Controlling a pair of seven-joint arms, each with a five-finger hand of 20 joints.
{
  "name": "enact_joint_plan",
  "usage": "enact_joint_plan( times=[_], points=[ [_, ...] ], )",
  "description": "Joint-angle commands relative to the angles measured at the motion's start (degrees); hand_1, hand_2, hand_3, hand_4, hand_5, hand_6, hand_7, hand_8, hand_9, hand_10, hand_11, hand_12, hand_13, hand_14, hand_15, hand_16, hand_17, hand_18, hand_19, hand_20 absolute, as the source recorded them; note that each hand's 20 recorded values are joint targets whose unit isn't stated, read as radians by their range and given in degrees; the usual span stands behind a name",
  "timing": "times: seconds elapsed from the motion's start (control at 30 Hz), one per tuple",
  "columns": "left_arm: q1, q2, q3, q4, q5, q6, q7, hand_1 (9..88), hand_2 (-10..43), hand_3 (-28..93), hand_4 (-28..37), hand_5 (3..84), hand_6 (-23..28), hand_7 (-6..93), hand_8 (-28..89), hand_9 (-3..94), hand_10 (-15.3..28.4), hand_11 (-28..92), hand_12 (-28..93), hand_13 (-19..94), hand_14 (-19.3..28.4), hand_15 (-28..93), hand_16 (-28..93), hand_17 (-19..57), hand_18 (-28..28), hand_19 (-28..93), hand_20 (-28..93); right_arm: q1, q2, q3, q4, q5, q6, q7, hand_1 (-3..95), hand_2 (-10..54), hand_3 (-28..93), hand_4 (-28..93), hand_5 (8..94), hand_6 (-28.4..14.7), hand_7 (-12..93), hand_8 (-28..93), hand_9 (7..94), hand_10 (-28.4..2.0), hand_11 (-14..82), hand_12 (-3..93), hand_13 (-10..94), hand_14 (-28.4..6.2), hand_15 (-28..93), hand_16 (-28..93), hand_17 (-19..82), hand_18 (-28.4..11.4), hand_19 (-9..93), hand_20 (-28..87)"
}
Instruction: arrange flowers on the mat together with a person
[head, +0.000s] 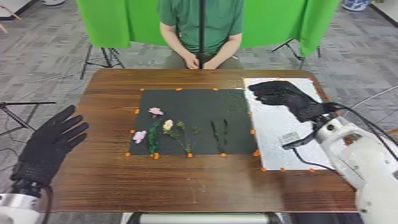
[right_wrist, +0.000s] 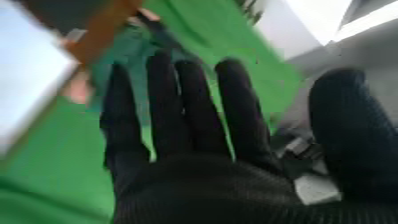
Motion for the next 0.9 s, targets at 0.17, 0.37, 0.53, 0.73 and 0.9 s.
enact_joint_plan(
  times=[0.17, 0.37, 0.53, 0.73, 0.9],
  points=[
    [1.32, -1.68, -0.08, -0.76, 0.91, 0.37, 1.07, 28.7, -4.1, 69, -26.2, 31.6, 3.9, 13.9, -8, 27.2, 11.2, 17, 19, 23, 14.0, 25, 3, -9.0, 21.7, 43, 9, -23.11, -8.44, 16.8, -4.39, 29.58, 5.47, 0.98, 14.0, 7.5, 83, -20, 42.2, -5.9, 11, -7, 42.2, -14.9, 10.8, 26.2, 35, -13.1, 22, 32, 12, -21.1, 43, 30],
    [1.17, -3.06, -0.1, -0.89, -0.17, 0.95, 2.02, 28.8, -4.1, 69, -26.2, 31.6, 3.9, 14.0, -8, 27.2, 11.1, 17, 19, 23, 14.0, 25, 3, -8.9, 21.7, 43, 9, -24.01, -12.94, 16.93, -4.97, 31.01, 4.64, 1.34, 14.7, 5.9, 83, -20, 41.4, -5.8, 10, -7, 41.9, -14.6, 10.1, 26.1, 35, -13.2, 21, 32, 12, -21.0, 42, 30],
    [-0.26, -2.84, 0.48, -0.33, 0.1, 0.57, 1.87, 28.9, -4.3, 69, -26.3, 31.6, 3.9, 14.0, -8, 27.2, 11.2, 17, 19, 23, 14.0, 25, 3, -8.7, 21.6, 43, 9, -23.07, -14.69, 17.11, -3.42, 30.84, 4.9, 0.53, 15.1, 5.3, 83, -21, 41.2, -4.8, 10, -7, 42.1, -14.7, 9.9, 26.0, 35, -13.2, 21, 32, 12, -21.2, 43, 30],
    [-1.69, -2.64, 1.31, 0.26, 0.42, 0.16, 0.91, 28.9, -4.4, 69, -26.3, 31.6, 3.8, 14.1, -8, 27.2, 11.1, 17, 19, 23, 13.9, 25, 3, -8.7, 21.6, 42, 10, -24.34, -17.49, 18.43, -4.05, 30.77, 4.03, 0.29, 15.3, 4.7, 83, -21, 41.2, -4.3, 11, -7, 42.4, -14.7, 10.0, 25.8, 35, -13.0, 21, 32, 12, -21.1, 43, 30],
    [-1.13, -3.16, 1.75, 0.22, 0.23, 0.56, 1.12, 29.0, -4.3, 68, -26.3, 31.6, 3.8, 14.2, -8, 27.1, 11.1, 17, 19, 23, 13.9, 25, 3, -8.7, 21.6, 43, 10, -24.59, -18.23, 19.47, -3.94, 30.76, 2.65, 0.83, 15.3, 4.6, 83, -21, 41.5, -4.2, 11, -7, 42.8, -14.7, 10.4, 25.9, 36, -13.1, 22, 32, 12, -21.1, 43, 30]
  ],
)
